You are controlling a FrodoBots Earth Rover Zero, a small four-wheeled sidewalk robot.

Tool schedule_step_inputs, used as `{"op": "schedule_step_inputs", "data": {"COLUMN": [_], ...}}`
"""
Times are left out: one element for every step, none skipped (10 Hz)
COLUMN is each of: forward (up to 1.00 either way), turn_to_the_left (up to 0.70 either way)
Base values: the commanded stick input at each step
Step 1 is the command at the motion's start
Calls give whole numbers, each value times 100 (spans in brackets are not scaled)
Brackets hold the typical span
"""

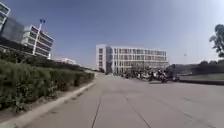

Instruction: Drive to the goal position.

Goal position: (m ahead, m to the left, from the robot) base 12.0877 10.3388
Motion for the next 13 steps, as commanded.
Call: {"op": "schedule_step_inputs", "data": {"forward": [100,100,100,100,100,100,100,100,100,100,100,100,100], "turn_to_the_left": [19,8,7,5,3,2,1,0,0,0,0,0,0]}}
